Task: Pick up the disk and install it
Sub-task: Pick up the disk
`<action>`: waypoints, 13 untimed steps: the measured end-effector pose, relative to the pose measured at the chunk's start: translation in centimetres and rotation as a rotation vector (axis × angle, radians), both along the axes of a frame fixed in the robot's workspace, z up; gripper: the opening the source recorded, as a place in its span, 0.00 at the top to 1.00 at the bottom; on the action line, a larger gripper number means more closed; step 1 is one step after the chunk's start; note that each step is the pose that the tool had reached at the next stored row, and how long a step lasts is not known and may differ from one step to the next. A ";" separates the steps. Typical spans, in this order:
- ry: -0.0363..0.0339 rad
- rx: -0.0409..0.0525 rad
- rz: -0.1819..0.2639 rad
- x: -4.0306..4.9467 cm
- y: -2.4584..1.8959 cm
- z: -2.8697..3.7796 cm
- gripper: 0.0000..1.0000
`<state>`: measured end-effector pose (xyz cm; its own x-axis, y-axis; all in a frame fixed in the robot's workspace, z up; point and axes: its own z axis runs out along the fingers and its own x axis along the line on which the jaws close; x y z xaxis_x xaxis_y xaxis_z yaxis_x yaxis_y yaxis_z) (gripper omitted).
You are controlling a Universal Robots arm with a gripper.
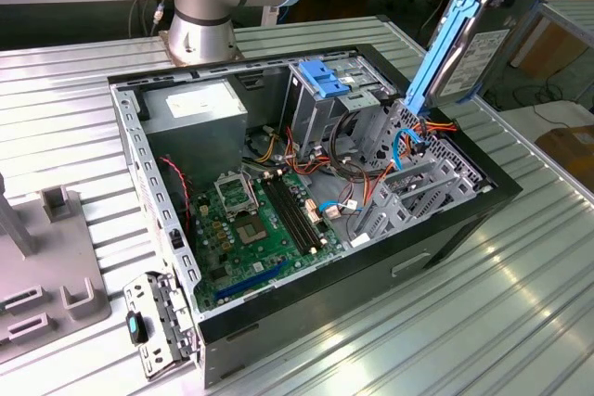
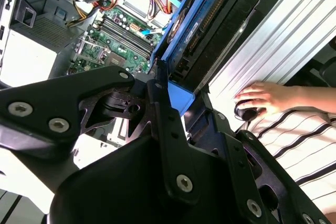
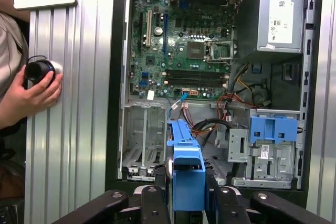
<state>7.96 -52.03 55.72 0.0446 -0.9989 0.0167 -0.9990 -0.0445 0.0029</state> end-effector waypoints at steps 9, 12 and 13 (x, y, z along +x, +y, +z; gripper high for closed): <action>0.0000 0.0000 0.000 0.19 0.00 0.00 0.64; 0.0000 0.0000 0.000 0.35 0.00 0.00 0.64; 0.0000 0.0000 0.000 0.40 0.00 0.00 0.64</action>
<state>8.36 -52.03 55.72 0.0446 -0.9989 0.0167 -0.9990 -0.0446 0.0028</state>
